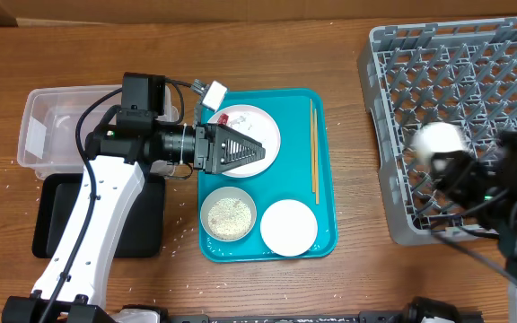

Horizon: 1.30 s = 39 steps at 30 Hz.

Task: Sort waste into correct bins and load items into the dishwasher
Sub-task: 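Place the white cup upside down in the grey dish rack with right gripper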

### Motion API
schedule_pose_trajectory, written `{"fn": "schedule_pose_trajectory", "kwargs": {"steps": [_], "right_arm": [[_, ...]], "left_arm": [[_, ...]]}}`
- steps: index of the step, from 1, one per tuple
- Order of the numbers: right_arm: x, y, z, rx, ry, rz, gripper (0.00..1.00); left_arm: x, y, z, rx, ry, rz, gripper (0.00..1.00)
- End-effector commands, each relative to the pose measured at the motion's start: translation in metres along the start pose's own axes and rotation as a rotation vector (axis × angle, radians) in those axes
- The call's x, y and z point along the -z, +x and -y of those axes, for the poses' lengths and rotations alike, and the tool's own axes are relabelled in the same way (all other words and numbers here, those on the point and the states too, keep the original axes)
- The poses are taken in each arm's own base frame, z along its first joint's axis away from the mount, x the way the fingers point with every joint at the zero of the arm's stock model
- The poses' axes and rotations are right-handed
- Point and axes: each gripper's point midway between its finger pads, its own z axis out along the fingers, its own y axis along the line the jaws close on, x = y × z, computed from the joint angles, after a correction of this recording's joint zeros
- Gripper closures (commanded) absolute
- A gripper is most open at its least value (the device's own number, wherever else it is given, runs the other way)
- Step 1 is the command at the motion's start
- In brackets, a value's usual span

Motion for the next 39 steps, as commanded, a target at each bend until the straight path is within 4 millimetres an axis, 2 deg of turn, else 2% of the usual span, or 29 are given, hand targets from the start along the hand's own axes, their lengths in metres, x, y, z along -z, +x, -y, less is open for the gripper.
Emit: {"fn": "schedule_pose_trajectory", "kwargs": {"steps": [1, 5, 11, 16, 21, 22, 25, 26, 27, 29, 33, 37, 39], "right_arm": [[-0.002, -0.028, 0.044, -0.093, 0.211, 0.074, 0.47], [-0.047, -0.026, 0.069, -0.152, 0.297, -0.081, 0.47], [-0.078, -0.031, 0.083, -0.188, 0.351, -0.2, 0.46], [-0.089, -0.031, 0.103, -0.247, 0.387, -0.234, 0.46], [-0.089, -0.024, 0.109, -0.304, 0.364, -0.28, 0.46], [-0.089, -0.02, 0.11, -0.309, 0.369, -0.295, 0.42], [-0.089, -0.017, 0.11, -0.315, 0.372, -0.311, 0.1], [-0.089, -0.018, 0.105, -0.319, 0.344, -0.316, 0.02], [-0.087, -0.02, 0.1, -0.32, 0.324, -0.319, 0.0], [-0.077, -0.027, 0.082, -0.293, 0.253, -0.327, 0.0], [-0.051, -0.029, 0.027, -0.154, 0.025, -0.331, 0.0], [-0.016, -0.008, -0.044, 0.054, -0.244, -0.324, 0.0], [-0.006, 0.009, -0.065, 0.147, -0.296, -0.348, 0.01]], "left_arm": [[0.0, -0.002, -0.002, -0.014, -0.035, 0.003, 0.0], [0.0, 0.002, -0.009, 0.033, -0.071, -0.002, 0.0], [0.0, 0.004, -0.011, 0.053, -0.081, -0.005, 0.0], [0.0, 0.004, -0.011, 0.054, -0.081, -0.005, 0.0], [0.0, 0.004, -0.011, 0.054, -0.081, -0.005, 0.0], [0.0, 0.004, -0.011, 0.06, -0.081, -0.005, 0.0], [0.0, 0.004, -0.011, 0.073, -0.081, -0.004, 0.0], [0.0, 0.005, -0.011, 0.075, -0.081, -0.004, 0.0], [0.0, 0.005, -0.011, 0.076, -0.081, -0.005, 0.0], [0.001, 0.005, -0.016, 0.08, -0.112, -0.003, 0.0], [0.005, 0.011, -0.039, 0.127, -0.252, -0.008, 0.0], [0.005, 0.026, -0.068, 0.195, -0.452, -0.043, 0.02], [0.007, 0.034, -0.084, 0.229, -0.571, -0.06, 0.05]]}}
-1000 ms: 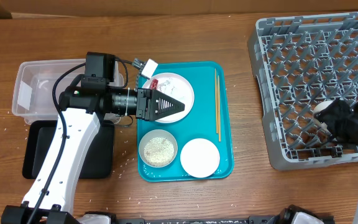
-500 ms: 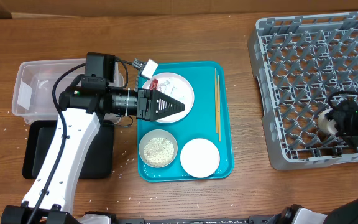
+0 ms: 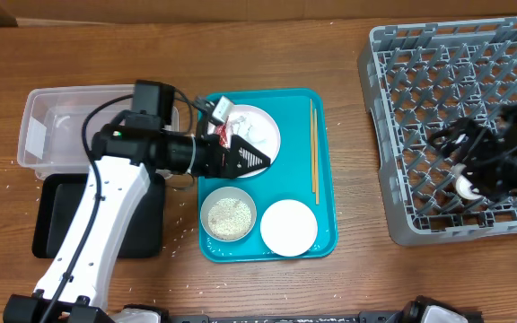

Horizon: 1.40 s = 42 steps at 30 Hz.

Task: Sort waste into correct bins and load items into the dishwasher
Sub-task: 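Place the white cup upside down in the grey dish rack with right gripper, then grasp the bowl of rice with the left gripper, then tip the rice out onto the black tray with the left gripper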

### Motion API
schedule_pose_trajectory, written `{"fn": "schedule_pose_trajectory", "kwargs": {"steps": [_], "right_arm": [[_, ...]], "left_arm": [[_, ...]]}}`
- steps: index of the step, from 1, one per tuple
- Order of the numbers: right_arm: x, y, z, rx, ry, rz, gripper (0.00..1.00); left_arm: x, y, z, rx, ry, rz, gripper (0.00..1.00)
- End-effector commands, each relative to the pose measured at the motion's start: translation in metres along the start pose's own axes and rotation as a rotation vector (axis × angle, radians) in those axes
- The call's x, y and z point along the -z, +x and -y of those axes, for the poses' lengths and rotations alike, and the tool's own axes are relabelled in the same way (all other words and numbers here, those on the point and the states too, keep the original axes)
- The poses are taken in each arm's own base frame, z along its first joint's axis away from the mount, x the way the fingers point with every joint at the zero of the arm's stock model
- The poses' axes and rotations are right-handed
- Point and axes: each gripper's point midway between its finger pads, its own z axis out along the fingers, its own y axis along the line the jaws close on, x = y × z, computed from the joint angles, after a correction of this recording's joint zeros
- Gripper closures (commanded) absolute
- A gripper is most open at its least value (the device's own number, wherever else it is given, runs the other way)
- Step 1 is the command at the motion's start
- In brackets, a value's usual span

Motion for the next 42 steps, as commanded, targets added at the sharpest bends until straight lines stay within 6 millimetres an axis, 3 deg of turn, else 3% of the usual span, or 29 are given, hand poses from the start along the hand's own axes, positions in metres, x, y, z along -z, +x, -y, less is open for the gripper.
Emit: {"fn": "schedule_pose_trajectory", "kwargs": {"steps": [1, 2, 4, 7, 11, 14, 17, 21, 23, 24, 25, 28, 33, 35, 37, 42], "right_arm": [[0.006, 0.041, -0.064, 0.259, -0.161, -0.071, 0.04], [0.0, 0.054, -0.075, 0.302, -0.175, -0.115, 0.1], [-0.008, 0.067, -0.079, 0.322, -0.16, -0.156, 0.1], [-0.018, 0.081, -0.079, 0.341, -0.131, -0.197, 0.1], [-0.019, 0.087, -0.083, 0.368, -0.138, -0.214, 0.1], [-0.02, 0.091, -0.086, 0.382, -0.143, -0.224, 0.1], [-0.02, 0.091, -0.086, 0.383, -0.143, -0.224, 0.09], [-0.02, 0.092, -0.085, 0.381, -0.141, -0.228, 0.09], [-0.02, 0.092, -0.085, 0.382, -0.141, -0.227, 0.09], [-0.02, 0.091, -0.085, 0.382, -0.138, -0.226, 0.09], [-0.02, 0.091, -0.084, 0.383, -0.132, -0.223, 0.09], [-0.021, 0.089, -0.081, 0.384, -0.116, -0.216, 0.09], [-0.021, 0.089, -0.081, 0.384, -0.114, -0.216, 0.09], [-0.021, 0.089, -0.081, 0.384, -0.114, -0.215, 0.09], [-0.021, 0.089, -0.081, 0.384, -0.114, -0.215, 0.09], [-0.021, 0.089, -0.081, 0.384, -0.115, -0.216, 0.09]], "left_arm": [[-0.007, 0.012, -0.056, 0.089, -0.436, -0.018, 0.08], [-0.003, 0.021, -0.075, 0.124, -0.617, -0.021, 0.09], [0.006, 0.033, -0.094, 0.149, -0.858, -0.012, 0.1], [0.013, 0.048, -0.11, 0.152, -1.116, 0.023, 0.17], [-0.001, 0.053, -0.115, 0.181, -1.128, 0.019, 0.22], [-0.033, 0.053, -0.121, 0.234, -1.028, -0.022, 0.47], [-0.059, 0.055, -0.136, 0.275, -0.987, -0.079, 0.48], [-0.09, 0.069, -0.16, 0.343, -0.942, -0.182, 0.58], [-0.095, 0.072, -0.169, 0.359, -0.953, -0.198, 0.61], [-0.093, 0.071, -0.172, 0.352, -0.973, -0.192, 0.73], [-0.09, 0.07, -0.174, 0.353, -0.987, -0.186, 0.96], [-0.087, 0.07, -0.172, 0.354, -0.993, -0.186, 0.96], [-0.06, 0.062, -0.144, 0.318, -0.959, -0.151, 0.96], [-0.034, 0.054, -0.131, 0.302, -0.927, -0.114, 0.96], [0.0, 0.041, -0.105, 0.25, -0.742, -0.07, 0.96], [0.063, 0.031, -0.095, 0.273, -0.464, 0.03, 0.96]]}}
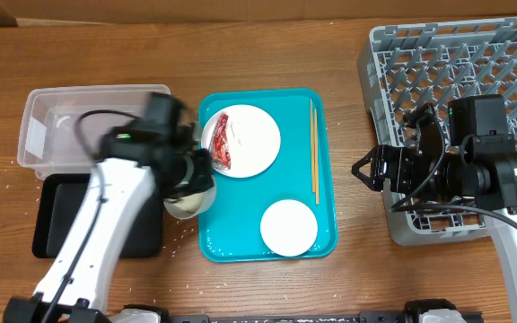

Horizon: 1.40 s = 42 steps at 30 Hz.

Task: Sort waste into correct bins and load items into the dishwasher
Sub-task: 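Tip the rice out onto the black tray with the left gripper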

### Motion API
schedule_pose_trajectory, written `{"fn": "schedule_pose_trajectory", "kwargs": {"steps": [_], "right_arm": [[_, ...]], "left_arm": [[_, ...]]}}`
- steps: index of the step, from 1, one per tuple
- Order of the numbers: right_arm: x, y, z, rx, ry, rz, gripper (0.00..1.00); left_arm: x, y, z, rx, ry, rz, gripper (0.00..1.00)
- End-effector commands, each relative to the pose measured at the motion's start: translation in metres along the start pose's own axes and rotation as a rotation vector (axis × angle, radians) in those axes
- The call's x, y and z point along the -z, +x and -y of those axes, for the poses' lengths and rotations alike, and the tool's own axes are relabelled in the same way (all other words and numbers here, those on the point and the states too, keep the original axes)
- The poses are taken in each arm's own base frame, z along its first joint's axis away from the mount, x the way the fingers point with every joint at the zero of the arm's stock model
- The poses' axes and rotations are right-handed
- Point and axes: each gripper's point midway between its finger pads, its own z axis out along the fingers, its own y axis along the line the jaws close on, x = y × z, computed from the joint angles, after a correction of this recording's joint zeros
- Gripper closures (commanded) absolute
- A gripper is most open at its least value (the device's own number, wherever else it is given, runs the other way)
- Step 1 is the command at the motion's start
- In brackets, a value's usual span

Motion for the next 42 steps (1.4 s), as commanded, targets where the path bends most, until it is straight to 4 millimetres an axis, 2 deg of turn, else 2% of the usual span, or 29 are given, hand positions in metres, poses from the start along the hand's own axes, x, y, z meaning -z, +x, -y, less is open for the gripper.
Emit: {"fn": "schedule_pose_trajectory", "kwargs": {"steps": [1, 2, 3, 6, 8, 11, 14, 20, 25, 27, 29, 33, 40, 42], "right_arm": [[0.001, 0.0, -0.002, 0.007, -0.001, 0.007, 0.09], [0.001, 0.0, -0.002, 0.006, -0.001, 0.007, 0.09], [0.001, 0.001, -0.001, 0.006, 0.0, 0.005, 0.09], [0.001, 0.002, -0.001, 0.003, 0.001, 0.001, 0.08], [0.001, 0.003, -0.001, 0.001, 0.001, -0.002, 0.08], [0.001, 0.004, -0.001, -0.001, 0.002, -0.007, 0.09], [0.001, 0.004, -0.001, -0.002, 0.003, -0.009, 0.08], [0.001, 0.004, -0.001, -0.002, 0.003, -0.009, 0.08], [0.001, 0.004, -0.001, -0.003, 0.003, -0.009, 0.08], [0.001, 0.005, 0.0, -0.004, 0.004, -0.012, 0.09], [0.001, 0.005, 0.0, -0.004, 0.004, -0.012, 0.08], [0.001, 0.005, 0.0, -0.004, 0.004, -0.012, 0.08], [0.001, 0.005, 0.0, -0.005, 0.004, -0.013, 0.08], [0.001, 0.006, 0.0, -0.005, 0.004, -0.014, 0.08]], "left_arm": [[0.036, -0.003, -0.006, -0.07, 0.298, 0.005, 0.96], [0.051, -0.008, -0.023, -0.041, 0.373, 0.041, 0.96], [0.067, -0.015, -0.048, 0.017, 0.435, 0.103, 0.96], [0.078, -0.022, -0.081, 0.097, 0.497, 0.163, 0.96], [0.083, -0.027, -0.094, 0.154, 0.621, 0.206, 0.96], [0.086, -0.032, -0.102, 0.202, 0.771, 0.255, 0.96], [0.084, -0.031, -0.113, 0.253, 0.859, 0.271, 0.96], [0.08, -0.027, -0.12, 0.269, 0.92, 0.263, 0.96], [0.085, -0.031, -0.126, 0.273, 0.927, 0.312, 0.96], [0.087, -0.034, -0.131, 0.217, 0.909, 0.37, 0.96], [0.088, -0.032, -0.13, 0.258, 0.924, 0.345, 0.96], [0.086, -0.033, -0.133, 0.178, 0.892, 0.388, 0.96], [0.087, -0.031, -0.131, 0.227, 0.907, 0.355, 0.96], [0.089, -0.034, -0.131, 0.156, 0.899, 0.413, 0.96]]}}
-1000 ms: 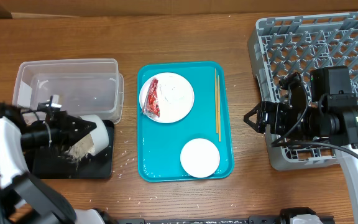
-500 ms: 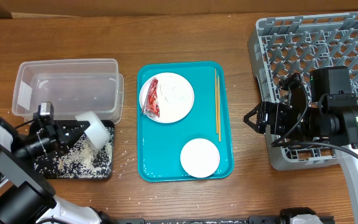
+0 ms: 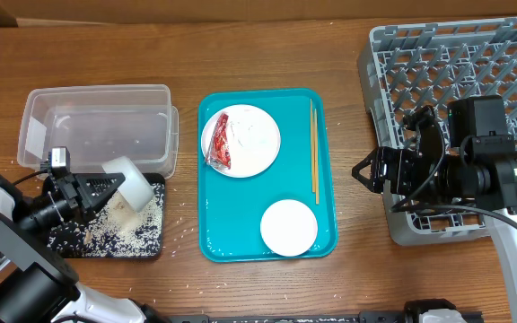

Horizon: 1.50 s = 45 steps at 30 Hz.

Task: Sort waste into correct bins and load items into the dishwasher
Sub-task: 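Tip the rice out onto the black tray with the left gripper, then set the emptied bowl back on the teal tray with the left gripper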

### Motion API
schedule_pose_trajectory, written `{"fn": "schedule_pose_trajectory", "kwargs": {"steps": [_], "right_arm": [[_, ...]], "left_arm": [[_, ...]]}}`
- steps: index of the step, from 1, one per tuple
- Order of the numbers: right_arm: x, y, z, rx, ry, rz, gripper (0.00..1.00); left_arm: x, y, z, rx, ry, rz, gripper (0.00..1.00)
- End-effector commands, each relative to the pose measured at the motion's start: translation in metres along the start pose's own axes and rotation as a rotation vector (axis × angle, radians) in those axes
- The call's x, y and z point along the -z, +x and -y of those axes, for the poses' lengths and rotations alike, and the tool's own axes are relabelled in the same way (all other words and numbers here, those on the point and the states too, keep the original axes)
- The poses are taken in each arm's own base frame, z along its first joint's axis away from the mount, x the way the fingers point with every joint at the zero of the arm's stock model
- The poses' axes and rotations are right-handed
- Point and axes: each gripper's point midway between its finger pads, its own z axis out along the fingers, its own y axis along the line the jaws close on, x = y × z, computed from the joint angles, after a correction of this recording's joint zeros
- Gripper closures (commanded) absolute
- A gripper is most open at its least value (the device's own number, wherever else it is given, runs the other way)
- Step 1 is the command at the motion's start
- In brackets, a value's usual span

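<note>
My left gripper (image 3: 106, 187) is shut on the rim of a white bowl (image 3: 128, 182), which is tipped on its side over the black bin (image 3: 61, 247). Rice (image 3: 133, 220) lies scattered in that bin. On the teal tray (image 3: 326, 233) sit a white plate (image 3: 254, 135) with a red wrapper (image 3: 220, 141), a pair of chopsticks (image 3: 313, 152) and a small white dish (image 3: 288, 227). My right gripper (image 3: 366, 170) hangs open and empty at the left edge of the grey dish rack (image 3: 456, 81).
A clear plastic bin (image 3: 97, 117) stands behind the black bin at the left. Rice grains dot the table around the black bin. The right arm lies across the rack's front part and hides what is under it.
The left gripper has moved with the bowl from the tray's left edge to over the black bin. The bowl is now tipped and rice lies in the bin. The right arm has not moved.
At first the left gripper was over the plate, the rice bowl stood on the tray, and the right gripper held a white cup over the rack. Then the right gripper was low in the rack. Later it was empty at the rack's edge while the left held the bowl, now emptied.
</note>
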Motion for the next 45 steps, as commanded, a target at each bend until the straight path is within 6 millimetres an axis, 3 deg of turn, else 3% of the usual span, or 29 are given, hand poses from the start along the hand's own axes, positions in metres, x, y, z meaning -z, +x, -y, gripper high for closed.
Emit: {"fn": "schedule_pose_trajectory", "kwargs": {"steps": [1, 4, 6, 9, 11, 14, 17, 19, 22, 24, 35, 37, 45], "right_arm": [[0.001, 0.001, -0.001, 0.008, 0.0, 0.003, 0.08], [0.001, 0.002, -0.001, 0.008, 0.0, 0.002, 0.08], [0.001, 0.002, -0.001, 0.008, 0.0, 0.002, 0.08], [0.001, 0.001, -0.001, 0.009, 0.0, 0.004, 0.08], [0.001, 0.001, -0.001, 0.008, 0.0, 0.003, 0.08], [0.001, 0.001, -0.001, 0.008, 0.0, 0.003, 0.08], [0.001, 0.002, -0.001, 0.008, 0.0, 0.002, 0.08], [0.001, 0.001, -0.002, 0.01, -0.001, 0.005, 0.08], [0.001, 0.0, -0.002, 0.012, -0.002, 0.01, 0.08], [0.001, -0.001, -0.002, 0.012, -0.002, 0.01, 0.08], [0.001, -0.003, -0.002, 0.017, -0.004, 0.019, 0.08], [0.001, -0.004, -0.003, 0.021, -0.005, 0.025, 0.08], [0.001, -0.01, -0.004, 0.033, -0.01, 0.047, 0.08]], "left_arm": [[0.002, -0.007, -0.001, -0.098, 0.008, 0.04, 0.96], [-0.001, 0.002, 0.003, 0.054, 0.015, 0.01, 0.96], [-0.003, 0.002, 0.004, -0.101, 0.008, 0.014, 0.96], [-0.003, 0.002, -0.005, 0.045, -0.023, 0.005, 0.96], [-0.003, -0.001, 0.002, -0.055, 0.0, 0.024, 0.96], [-0.004, 0.005, 0.002, 0.005, -0.004, 0.002, 0.96], [-0.005, 0.005, 0.002, -0.134, -0.007, -0.002, 0.96], [-0.005, 0.008, -0.001, 0.005, -0.019, -0.015, 0.96], [-0.006, 0.004, -0.002, -0.127, -0.016, -0.001, 0.96], [-0.006, 0.003, -0.009, -0.004, -0.041, -0.009, 0.96], [-0.028, 0.043, 0.048, -0.181, -0.063, -0.125, 0.96], [-0.035, 0.052, 0.05, -0.18, -0.13, -0.161, 0.96], [-0.066, 0.083, 0.024, -0.212, -0.666, -0.269, 0.96]]}}
